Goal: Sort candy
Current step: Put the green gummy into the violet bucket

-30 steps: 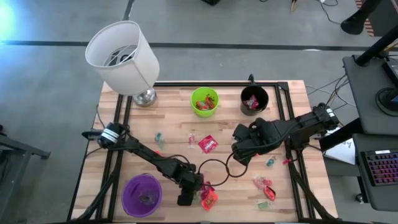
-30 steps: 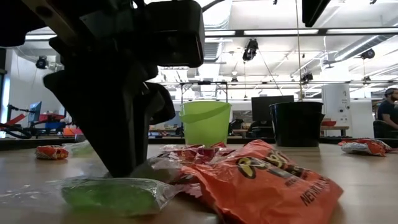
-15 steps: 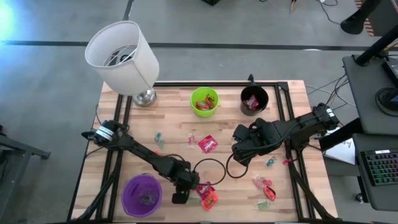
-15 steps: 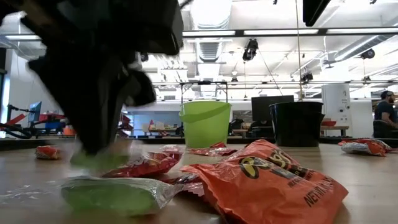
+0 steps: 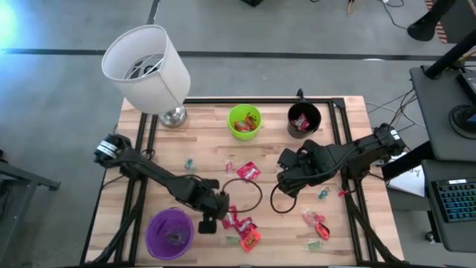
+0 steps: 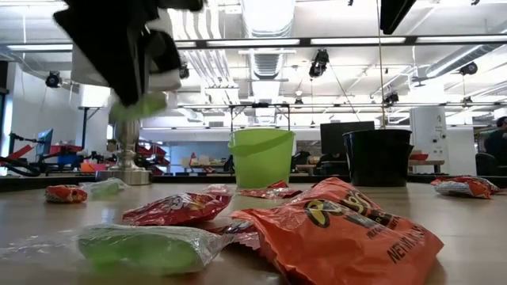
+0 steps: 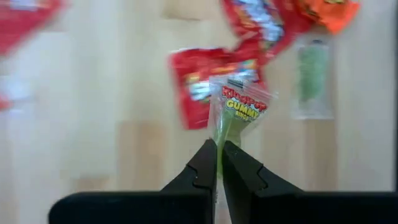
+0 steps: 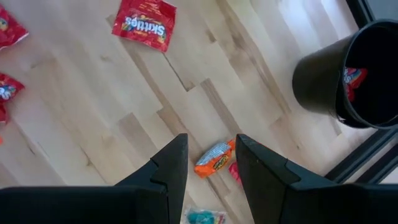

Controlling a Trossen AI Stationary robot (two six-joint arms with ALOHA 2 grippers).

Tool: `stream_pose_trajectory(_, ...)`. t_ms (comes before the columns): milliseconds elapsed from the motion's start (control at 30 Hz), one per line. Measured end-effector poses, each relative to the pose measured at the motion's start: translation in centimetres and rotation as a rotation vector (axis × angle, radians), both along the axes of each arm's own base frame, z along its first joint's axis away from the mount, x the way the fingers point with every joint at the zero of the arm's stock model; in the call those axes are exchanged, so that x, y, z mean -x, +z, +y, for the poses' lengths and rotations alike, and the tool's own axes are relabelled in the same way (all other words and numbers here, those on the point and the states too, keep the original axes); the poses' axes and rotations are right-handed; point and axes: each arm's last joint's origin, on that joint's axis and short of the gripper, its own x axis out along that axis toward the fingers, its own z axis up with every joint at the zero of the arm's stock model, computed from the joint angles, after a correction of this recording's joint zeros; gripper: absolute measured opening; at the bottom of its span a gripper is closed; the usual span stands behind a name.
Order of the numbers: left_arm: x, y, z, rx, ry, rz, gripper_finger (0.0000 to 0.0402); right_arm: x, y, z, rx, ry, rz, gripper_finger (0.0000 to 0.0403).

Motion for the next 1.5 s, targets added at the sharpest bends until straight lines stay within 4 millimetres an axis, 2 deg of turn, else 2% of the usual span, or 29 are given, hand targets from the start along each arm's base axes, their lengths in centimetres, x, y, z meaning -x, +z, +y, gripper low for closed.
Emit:
stream_pose_trajectory(300,3.3,6.1,2.8,-0.128,0.098,-0.166,0.0000,-0.2,-0.1,0.0,0.000,0.013,-0.015,0.0128)
stream_pose_trajectory(533,4.4,9.0,5.5,-0.277,0.200,-0.322,0.0000,-1.9,0.0,-0.4,0.025,-0.014,-0.179,0.0128)
stream_pose_trajectory(700,4.8,10.2,7.2,-0.423,0.272,-0.392,0.0000,-3.9,0.7,-1.0,0.013,-0.001,-0.359,0.0128)
stream_pose_trajectory(867,5.2,11.0,8.6,-0.483,0.279,-0.403,0.0000,-5.7,1.5,-2.2,-0.014,0.002,-0.506,0.0128)
stream_pose_trajectory(1033,5.2,11.3,9.8,-0.541,0.242,-0.386,0.0000,-6.7,1.9,-4.1,-0.074,0.000,-0.568,0.0128)
stream_pose_trajectory(1267,4.5,11.5,11.9,-0.613,0.224,-0.376,0.0000,-9.0,2.2,-7.1,-0.152,0.081,-0.686,0.0128)
stream_pose_trajectory(1500,4.1,11.6,13.9,-0.645,0.268,-0.362,0.0000,-9.1,2.1,-9.2,-0.154,0.041,-0.689,0.0128)
